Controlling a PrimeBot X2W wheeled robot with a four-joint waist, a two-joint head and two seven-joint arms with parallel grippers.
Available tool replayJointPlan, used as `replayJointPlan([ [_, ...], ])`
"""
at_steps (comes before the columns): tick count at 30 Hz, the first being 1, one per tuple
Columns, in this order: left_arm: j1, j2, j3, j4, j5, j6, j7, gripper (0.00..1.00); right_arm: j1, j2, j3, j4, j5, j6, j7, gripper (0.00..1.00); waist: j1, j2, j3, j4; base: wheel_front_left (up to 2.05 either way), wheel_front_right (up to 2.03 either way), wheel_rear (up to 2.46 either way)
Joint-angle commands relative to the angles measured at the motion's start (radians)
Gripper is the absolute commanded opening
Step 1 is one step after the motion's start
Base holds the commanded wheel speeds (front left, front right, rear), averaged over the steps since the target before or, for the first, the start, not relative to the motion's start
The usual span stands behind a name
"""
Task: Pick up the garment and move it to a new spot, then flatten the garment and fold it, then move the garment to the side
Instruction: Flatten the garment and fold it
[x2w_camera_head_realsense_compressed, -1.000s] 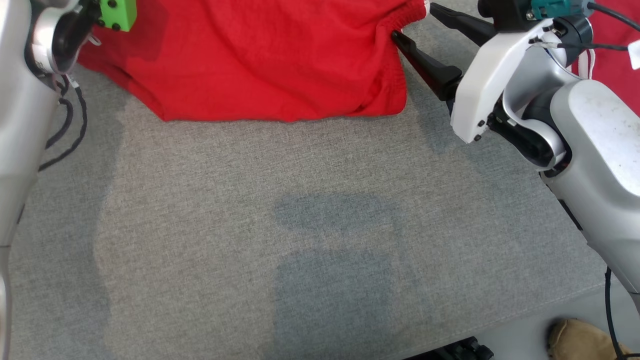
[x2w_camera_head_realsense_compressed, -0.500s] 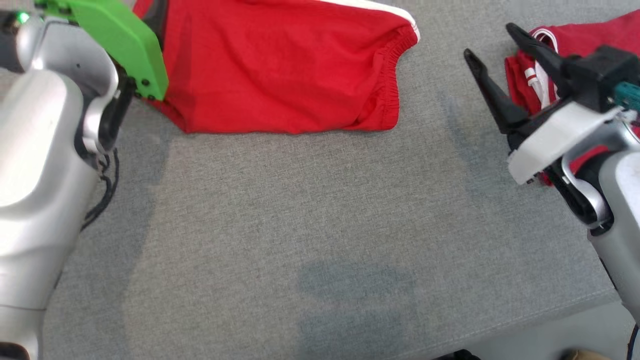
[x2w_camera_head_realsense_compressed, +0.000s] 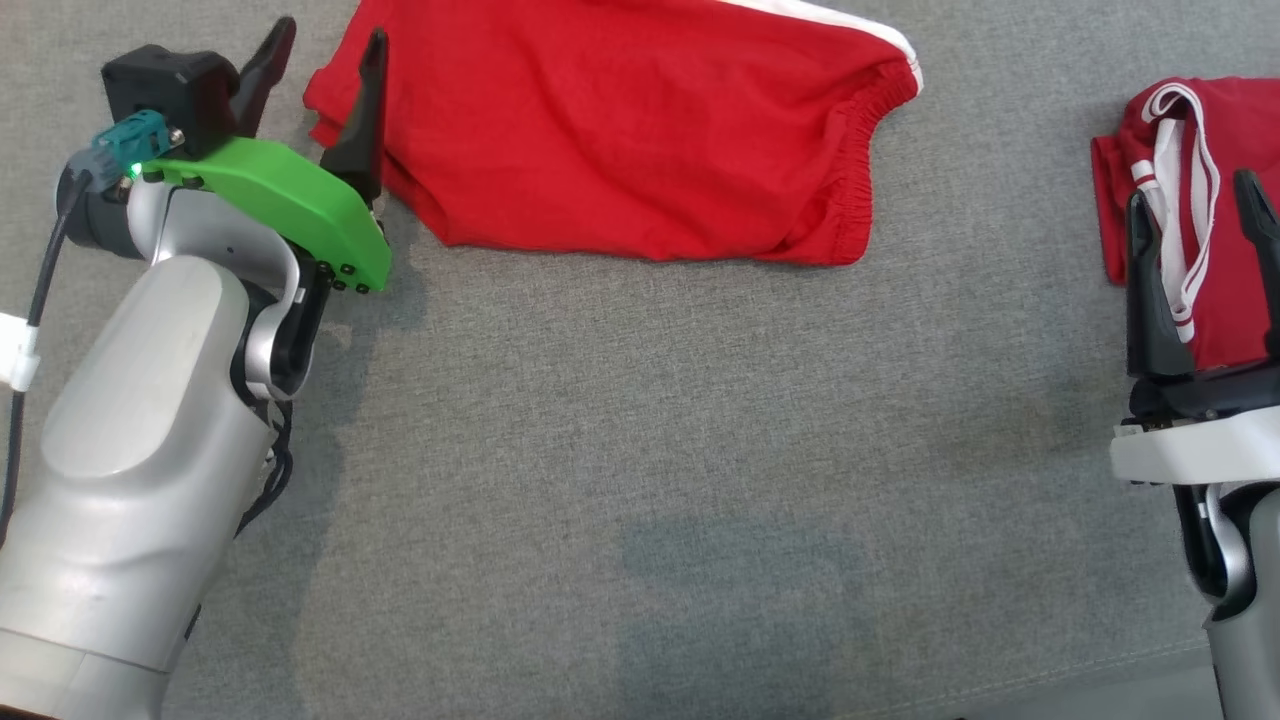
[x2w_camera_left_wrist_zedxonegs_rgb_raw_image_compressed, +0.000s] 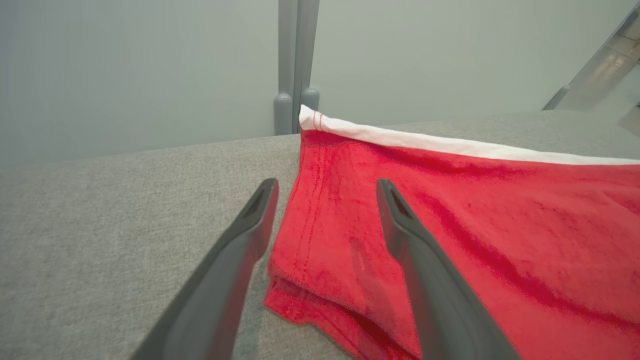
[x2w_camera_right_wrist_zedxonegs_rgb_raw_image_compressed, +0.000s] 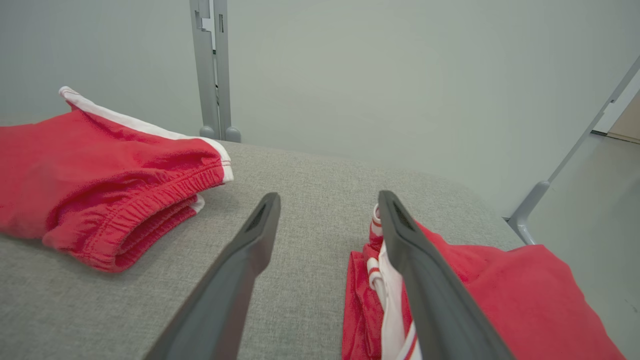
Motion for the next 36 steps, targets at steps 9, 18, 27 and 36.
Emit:
replayJointPlan([
  [9,-0.080,-0.026,-0.033,0.194,-0.046,-0.042,0.164,1.00,0.069,0.084,-0.006,0.030,-0.009,-0.002,-0.005,1.00,0.0000,-0.0001,0.005,-0.005,0.00,0.00,0.00],
  [18,-0.089,-0.015,-0.057,0.244,-0.104,-0.071,0.373,0.25,0.100,0.103,-0.019,0.052,-0.003,-0.002,-0.005,1.00,0.0000,-0.0001,-0.039,-0.028,0.00,0.00,0.00],
  [27,-0.007,-0.014,-0.048,0.191,-0.102,-0.033,0.293,0.00,0.112,0.099,-0.010,0.064,-0.019,-0.002,-0.005,1.00,0.0000,-0.0001,-0.081,-0.028,0.00,0.00,0.00],
  [36,0.216,-0.038,-0.034,-0.024,-0.138,0.046,0.196,0.00,0.174,0.087,-0.003,0.083,-0.020,-0.002,-0.005,1.00,0.0000,-0.0001,-0.174,0.061,0.00,0.00,0.00],
])
